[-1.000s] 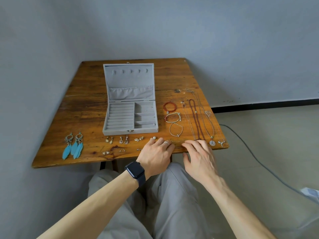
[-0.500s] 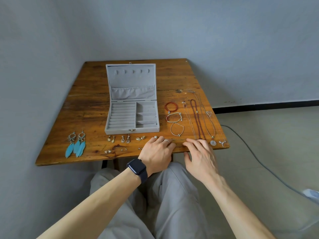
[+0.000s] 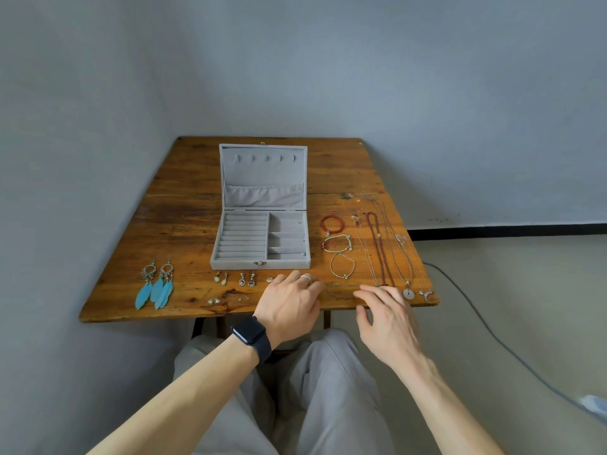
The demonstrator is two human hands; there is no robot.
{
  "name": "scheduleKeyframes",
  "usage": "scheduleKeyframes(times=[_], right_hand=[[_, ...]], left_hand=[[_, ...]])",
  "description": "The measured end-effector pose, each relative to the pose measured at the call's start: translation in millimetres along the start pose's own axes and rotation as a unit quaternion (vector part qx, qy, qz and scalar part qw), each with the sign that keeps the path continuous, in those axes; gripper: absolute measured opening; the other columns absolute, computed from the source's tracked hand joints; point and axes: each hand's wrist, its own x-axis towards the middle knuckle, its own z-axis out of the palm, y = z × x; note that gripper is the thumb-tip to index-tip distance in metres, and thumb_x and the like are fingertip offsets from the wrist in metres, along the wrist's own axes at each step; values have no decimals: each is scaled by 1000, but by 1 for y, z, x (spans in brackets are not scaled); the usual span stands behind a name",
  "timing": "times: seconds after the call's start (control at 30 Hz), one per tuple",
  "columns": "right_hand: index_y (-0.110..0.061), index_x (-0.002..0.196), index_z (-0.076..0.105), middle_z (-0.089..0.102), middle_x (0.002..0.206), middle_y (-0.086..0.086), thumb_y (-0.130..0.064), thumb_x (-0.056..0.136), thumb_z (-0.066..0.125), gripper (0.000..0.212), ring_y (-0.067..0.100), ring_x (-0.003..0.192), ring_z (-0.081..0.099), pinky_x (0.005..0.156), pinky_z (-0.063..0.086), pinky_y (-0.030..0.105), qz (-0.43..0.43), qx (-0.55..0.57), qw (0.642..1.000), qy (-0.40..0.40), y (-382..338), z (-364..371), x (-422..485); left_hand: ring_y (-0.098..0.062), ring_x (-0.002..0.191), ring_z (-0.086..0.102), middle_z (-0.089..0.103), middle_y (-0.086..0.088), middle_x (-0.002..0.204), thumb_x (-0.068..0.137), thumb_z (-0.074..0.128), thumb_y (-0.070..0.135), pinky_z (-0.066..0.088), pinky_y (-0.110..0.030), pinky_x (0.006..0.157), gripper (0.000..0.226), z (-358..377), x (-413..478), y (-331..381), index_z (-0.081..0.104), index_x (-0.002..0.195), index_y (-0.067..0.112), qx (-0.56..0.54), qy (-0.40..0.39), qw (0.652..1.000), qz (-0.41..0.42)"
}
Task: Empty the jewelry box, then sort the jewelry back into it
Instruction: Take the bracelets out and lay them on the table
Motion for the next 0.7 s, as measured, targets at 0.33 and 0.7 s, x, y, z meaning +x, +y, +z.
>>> scheduleKeyframes(times=[0.33, 0.7], right_hand=[[-19, 113, 73, 70, 115, -6, -19, 87, 71, 27, 15, 109, 58, 92, 48, 30, -18, 47, 999, -2, -43, 7, 40], [-23, 123, 66, 67, 123, -5, -26, 96, 57, 29, 18, 118, 53, 101, 44, 32, -10, 0, 998, -61, -49, 15, 144]], left_hand=[[-17, 126, 51, 57, 6, 139, 101, 46, 35, 43, -32, 102, 42, -24, -10, -57, 52, 142, 29, -39, 60, 990, -125], [-21, 119, 55, 63, 2, 131, 99, 49, 30, 45, -35, 98, 39, -41, 38, -107, 58, 136, 24, -42, 79, 984, -153]])
